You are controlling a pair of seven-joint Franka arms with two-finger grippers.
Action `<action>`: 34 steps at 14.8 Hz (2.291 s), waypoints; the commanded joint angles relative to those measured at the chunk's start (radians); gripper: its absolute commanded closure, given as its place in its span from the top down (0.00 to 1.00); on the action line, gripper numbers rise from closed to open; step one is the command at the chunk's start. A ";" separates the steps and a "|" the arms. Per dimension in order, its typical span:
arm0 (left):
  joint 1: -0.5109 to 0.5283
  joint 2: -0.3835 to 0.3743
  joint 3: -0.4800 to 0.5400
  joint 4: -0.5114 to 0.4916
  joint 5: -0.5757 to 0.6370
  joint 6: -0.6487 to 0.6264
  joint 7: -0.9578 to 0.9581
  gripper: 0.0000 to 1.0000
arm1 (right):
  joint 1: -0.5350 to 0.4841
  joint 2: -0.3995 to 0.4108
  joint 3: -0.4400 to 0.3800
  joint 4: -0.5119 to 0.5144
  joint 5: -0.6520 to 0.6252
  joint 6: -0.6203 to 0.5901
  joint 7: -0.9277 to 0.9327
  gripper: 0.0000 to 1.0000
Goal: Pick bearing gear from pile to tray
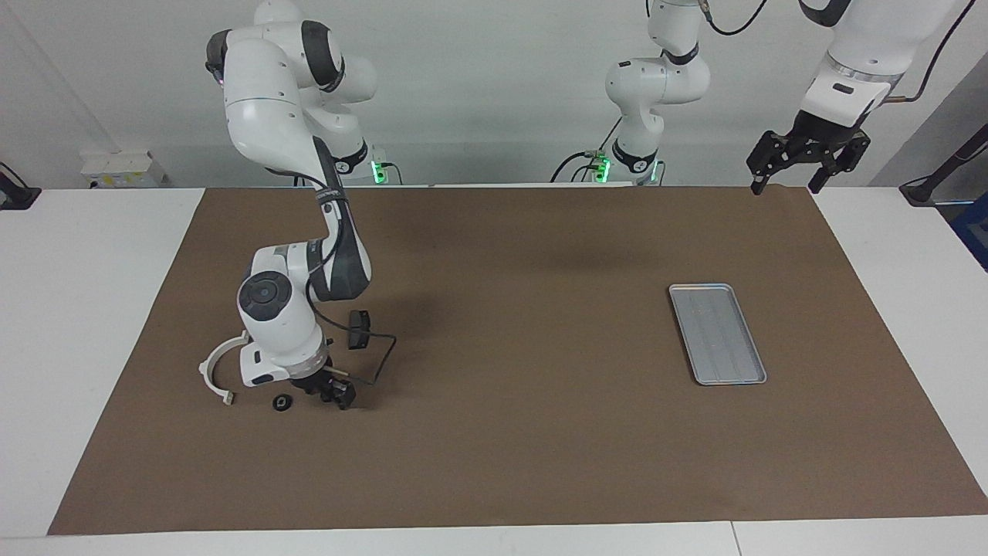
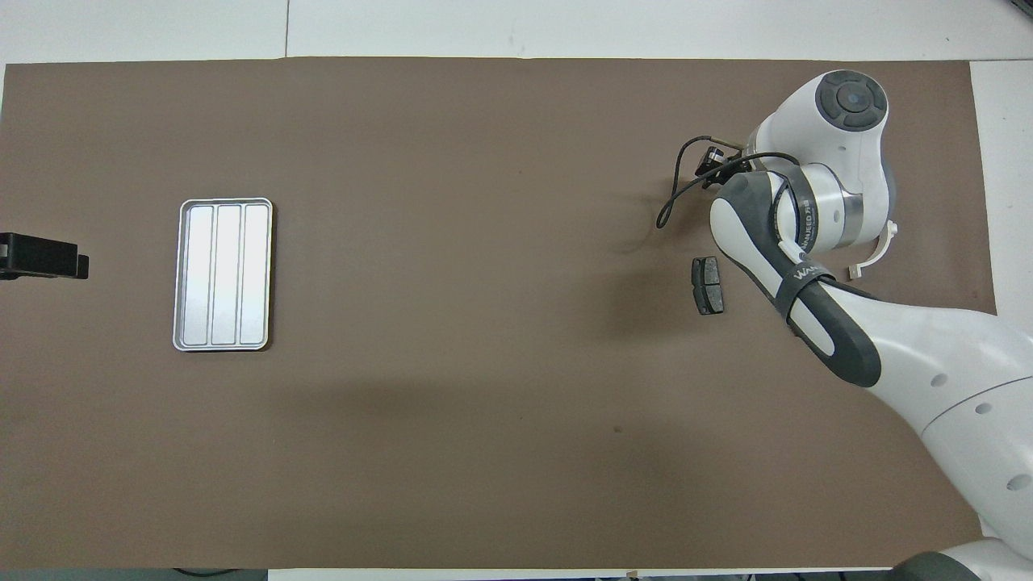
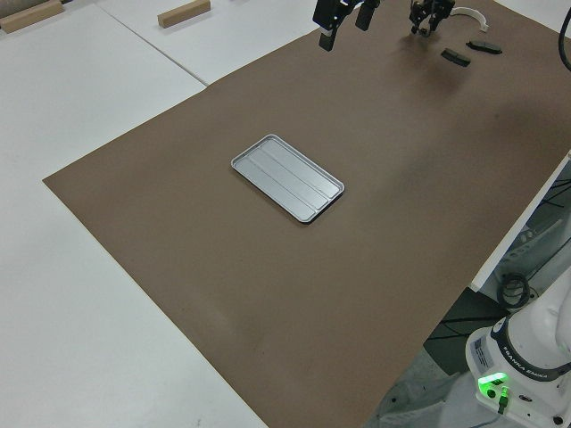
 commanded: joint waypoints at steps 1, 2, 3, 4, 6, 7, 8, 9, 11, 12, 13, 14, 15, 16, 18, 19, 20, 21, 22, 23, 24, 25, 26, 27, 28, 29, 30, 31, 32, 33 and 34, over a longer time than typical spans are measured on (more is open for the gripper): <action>0.012 -0.036 -0.007 -0.037 -0.013 -0.004 0.008 1.00 | -0.009 0.000 0.011 -0.010 0.013 0.004 0.020 0.67; 0.012 -0.036 -0.007 -0.037 -0.013 -0.004 0.008 1.00 | -0.009 0.000 0.011 -0.010 0.013 0.004 0.020 0.60; 0.012 -0.036 -0.007 -0.037 -0.013 -0.004 0.008 1.00 | -0.009 0.000 0.011 -0.010 0.013 0.003 0.020 0.53; 0.012 -0.036 -0.007 -0.037 -0.013 -0.004 0.008 1.00 | -0.009 0.000 0.011 -0.010 0.013 0.003 0.018 0.46; 0.012 -0.036 -0.007 -0.037 -0.013 -0.004 0.008 1.00 | -0.009 0.000 0.011 -0.010 0.013 0.000 0.018 0.29; 0.012 -0.036 -0.007 -0.037 -0.013 -0.004 0.008 1.00 | -0.009 -0.002 0.011 -0.010 0.013 -0.002 0.018 0.21; 0.012 -0.036 -0.007 -0.037 -0.013 -0.004 0.008 1.00 | -0.009 -0.002 0.011 -0.010 0.013 -0.002 0.018 0.17; 0.012 -0.036 -0.007 -0.037 -0.013 -0.004 0.008 1.00 | -0.009 0.000 0.011 -0.010 0.013 -0.002 0.018 0.09; 0.012 -0.036 -0.007 -0.037 -0.013 -0.004 0.008 1.00 | -0.009 -0.002 0.011 -0.010 0.013 -0.003 0.018 0.00; 0.012 -0.036 -0.007 -0.037 -0.013 -0.004 0.008 1.00 | -0.008 -0.002 0.011 -0.009 0.013 -0.010 0.018 0.00; 0.012 -0.036 -0.007 -0.037 -0.013 -0.004 0.008 1.00 | -0.005 -0.003 0.011 -0.006 0.012 -0.014 0.018 0.00; 0.012 -0.036 -0.007 -0.037 -0.013 -0.003 0.008 1.00 | -0.005 -0.006 0.011 -0.002 0.010 -0.017 0.017 0.00; 0.012 -0.036 -0.007 -0.037 -0.013 -0.004 0.008 1.00 | 0.000 -0.008 0.011 0.002 0.007 -0.023 0.014 0.00; 0.012 -0.036 -0.007 -0.037 -0.013 -0.004 0.008 1.00 | 0.002 -0.009 0.011 0.010 0.001 -0.042 0.012 0.00; 0.012 -0.036 -0.007 -0.037 -0.013 -0.004 0.008 1.00 | 0.005 -0.035 0.013 0.019 -0.004 -0.074 0.008 0.00; 0.012 -0.036 -0.007 -0.037 -0.013 -0.004 0.008 1.00 | 0.005 -0.051 0.014 0.025 -0.005 -0.101 0.003 0.00; 0.012 -0.036 -0.007 -0.037 -0.013 -0.004 0.008 1.00 | 0.008 -0.069 0.016 0.028 -0.005 -0.132 -0.017 0.00; 0.012 -0.036 -0.007 -0.037 -0.013 -0.004 0.008 1.00 | 0.014 -0.093 0.016 0.034 -0.005 -0.169 -0.034 0.00; 0.012 -0.036 -0.007 -0.037 -0.013 -0.004 0.008 1.00 | 0.020 -0.124 0.018 0.037 -0.005 -0.209 -0.040 0.00; 0.012 -0.036 -0.007 -0.037 -0.013 -0.004 0.008 1.00 | 0.040 -0.153 0.018 0.039 -0.005 -0.247 -0.044 0.00; 0.012 -0.036 -0.007 -0.037 -0.013 -0.004 0.008 1.00 | 0.066 -0.182 0.016 0.044 -0.004 -0.287 -0.043 0.00; 0.012 -0.036 -0.007 -0.037 -0.013 -0.004 0.008 1.00 | 0.084 -0.199 0.016 0.066 0.007 -0.330 -0.035 0.00; 0.012 -0.036 -0.007 -0.037 -0.013 -0.004 0.008 1.00 | 0.106 -0.209 0.016 0.092 0.012 -0.380 -0.028 0.00; 0.012 -0.036 -0.007 -0.037 -0.013 -0.004 0.008 1.00 | 0.129 -0.219 0.016 0.120 0.013 -0.426 -0.005 0.00; 0.012 -0.036 -0.007 -0.037 -0.013 -0.004 0.008 1.00 | 0.156 -0.232 0.018 0.140 0.016 -0.463 0.042 0.00; 0.012 -0.036 -0.007 -0.037 -0.013 -0.004 0.008 1.00 | 0.193 -0.244 0.018 0.148 0.016 -0.488 0.105 0.00; 0.012 -0.036 -0.007 -0.037 -0.013 -0.004 0.008 1.00 | 0.230 -0.258 0.018 0.148 0.018 -0.499 0.180 0.00; 0.012 -0.036 -0.007 -0.037 -0.013 -0.004 0.008 1.00 | 0.267 -0.264 0.024 0.148 0.039 -0.499 0.268 0.00; 0.012 -0.036 -0.007 -0.037 -0.013 -0.004 0.008 1.00 | 0.296 -0.265 0.024 0.148 0.061 -0.487 0.349 0.00; 0.012 -0.036 -0.007 -0.037 -0.013 -0.004 0.008 1.00 | 0.319 -0.265 0.025 0.145 0.074 -0.476 0.429 0.00; 0.012 -0.036 -0.007 -0.037 -0.013 -0.004 0.008 1.00 | 0.342 -0.265 0.025 0.145 0.090 -0.464 0.490 0.00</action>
